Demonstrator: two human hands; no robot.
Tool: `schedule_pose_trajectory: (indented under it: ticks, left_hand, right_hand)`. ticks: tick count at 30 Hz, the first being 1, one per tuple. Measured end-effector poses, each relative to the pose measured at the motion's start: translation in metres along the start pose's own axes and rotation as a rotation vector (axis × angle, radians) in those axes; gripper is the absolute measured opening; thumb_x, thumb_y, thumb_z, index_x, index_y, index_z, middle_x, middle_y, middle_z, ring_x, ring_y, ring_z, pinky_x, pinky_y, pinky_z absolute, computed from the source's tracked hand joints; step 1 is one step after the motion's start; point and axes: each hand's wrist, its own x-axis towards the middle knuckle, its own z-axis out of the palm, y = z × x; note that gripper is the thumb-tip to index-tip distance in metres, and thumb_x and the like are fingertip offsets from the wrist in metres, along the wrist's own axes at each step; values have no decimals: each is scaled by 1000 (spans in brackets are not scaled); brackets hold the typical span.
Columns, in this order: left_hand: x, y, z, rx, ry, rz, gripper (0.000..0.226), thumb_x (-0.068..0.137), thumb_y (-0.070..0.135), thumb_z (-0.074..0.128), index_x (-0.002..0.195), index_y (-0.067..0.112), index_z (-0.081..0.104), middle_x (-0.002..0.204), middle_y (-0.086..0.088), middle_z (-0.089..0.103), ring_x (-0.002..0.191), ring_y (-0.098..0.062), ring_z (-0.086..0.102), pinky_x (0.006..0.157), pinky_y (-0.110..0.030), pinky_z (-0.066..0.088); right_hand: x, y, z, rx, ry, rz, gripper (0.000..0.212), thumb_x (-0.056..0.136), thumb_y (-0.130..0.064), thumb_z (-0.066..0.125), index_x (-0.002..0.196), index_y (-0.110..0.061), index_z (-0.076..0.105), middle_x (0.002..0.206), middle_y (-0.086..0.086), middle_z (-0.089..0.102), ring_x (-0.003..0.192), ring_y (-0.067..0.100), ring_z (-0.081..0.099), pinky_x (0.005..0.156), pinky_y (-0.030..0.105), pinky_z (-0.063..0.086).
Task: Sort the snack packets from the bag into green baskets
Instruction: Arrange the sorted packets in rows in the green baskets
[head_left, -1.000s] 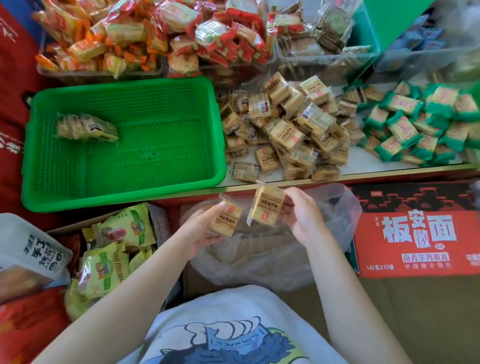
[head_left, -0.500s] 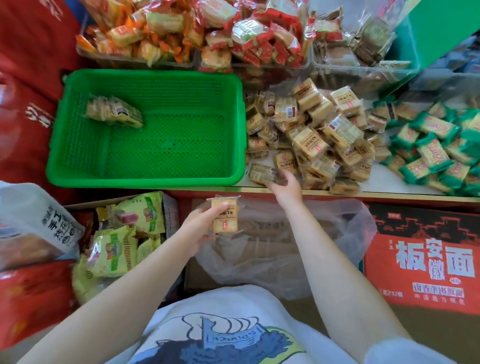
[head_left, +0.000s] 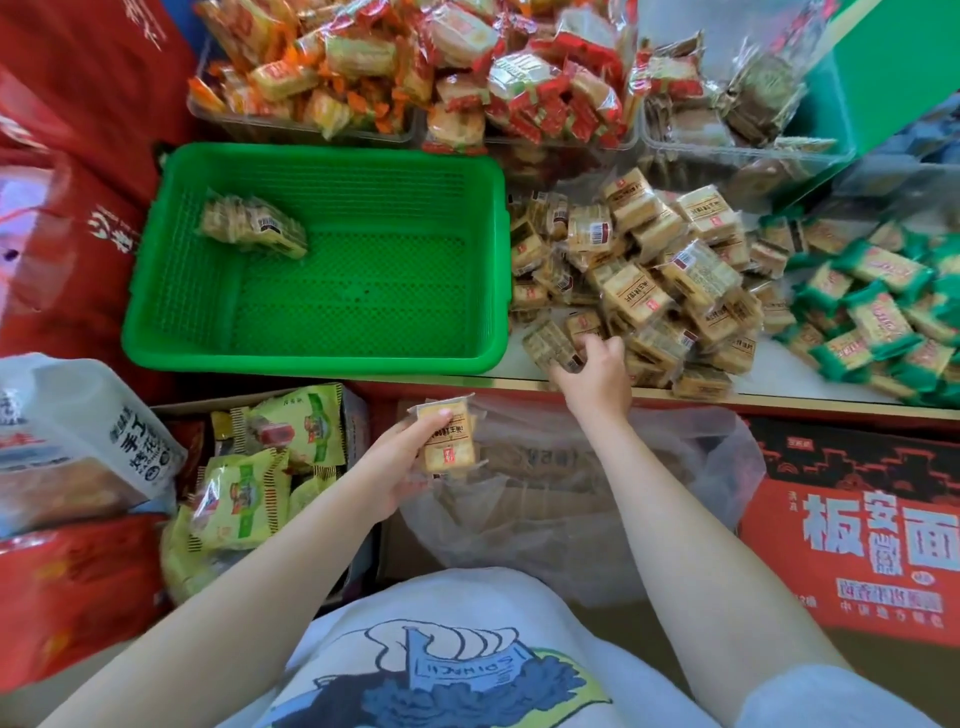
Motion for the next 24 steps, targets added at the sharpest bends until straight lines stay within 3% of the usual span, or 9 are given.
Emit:
schedule_pose_trajectory:
  ticks: [2, 5, 8, 11, 13, 16, 18, 21, 24]
  left_hand:
    - [-2, 1, 1, 8, -30, 0, 40, 94, 41, 65, 127, 17, 62, 115, -7, 74, 111, -30, 69, 108, -57, 44]
    - [-6, 6, 4, 26, -49, 11, 42, 95, 38, 64, 130, 16, 59, 115, -8, 74, 110, -31, 69, 106, -56, 44]
    - [-14, 14, 6, 56, -99, 43, 41, 96, 38, 62, 131, 16, 59, 115, -9, 74, 104, -30, 71, 99, -54, 48]
    - [-23, 27, 10, 60, -170, 110, 47, 92, 45, 66, 131, 20, 59, 120, -9, 72, 102, -26, 71, 89, -44, 49]
    - [-28, 37, 13, 52, -205, 142, 70, 78, 58, 72, 136, 22, 55, 126, -9, 69, 113, -29, 67, 98, -49, 48]
    - [-36, 58, 16, 17, -235, 225, 68, 82, 60, 69, 138, 24, 54, 127, -8, 69, 116, -29, 66, 103, -53, 49]
    - [-41, 72, 14, 32, -200, 274, 80, 74, 69, 73, 138, 25, 53, 127, -5, 69, 116, -27, 66, 101, -52, 50]
    - [-46, 88, 2, 63, -97, 353, 97, 59, 77, 80, 136, 27, 49, 126, -1, 68, 112, -22, 68, 100, -51, 51]
    - [-52, 97, -15, 9, -74, 405, 94, 59, 67, 83, 133, 22, 46, 124, -6, 68, 106, -21, 71, 94, -49, 56]
  right_hand:
    - [-8, 3, -7, 67, 39, 1, 43, 85, -37, 75, 118, -13, 63, 114, 2, 43, 99, 22, 54, 72, 28, 40]
    - [-24, 2, -23, 388, 7, 162, 28, 87, -31, 72, 105, -14, 59, 111, 2, 56, 100, 21, 59, 75, 29, 43]
    - [-55, -11, -48, 860, -115, 294, 22, 91, -24, 68, 101, -12, 53, 109, 15, 68, 86, 26, 72, 64, 34, 57]
    - [-95, -36, -71, 1054, -174, 215, 24, 94, -17, 65, 104, -8, 45, 86, 11, 73, 67, 22, 70, 53, 32, 52]
    - [-115, -57, -80, 1063, -200, 114, 29, 94, -16, 67, 107, -9, 42, 81, 9, 71, 63, 19, 68, 50, 29, 49]
    - [-133, -87, -83, 912, -171, 12, 37, 89, -32, 74, 101, -13, 44, 85, 10, 62, 65, 20, 64, 57, 35, 52]
    - [-138, -105, -83, 751, -128, -107, 39, 87, -40, 75, 95, -14, 47, 80, 9, 55, 68, 25, 55, 64, 37, 48]
    - [-141, -129, -87, 685, -144, -263, 28, 91, -30, 73, 86, -16, 49, 72, 3, 50, 63, 14, 46, 59, 27, 41]
    - [-141, -149, -85, 700, -168, -319, 30, 93, -27, 70, 86, -7, 49, 77, 20, 48, 67, 24, 46, 63, 38, 43]
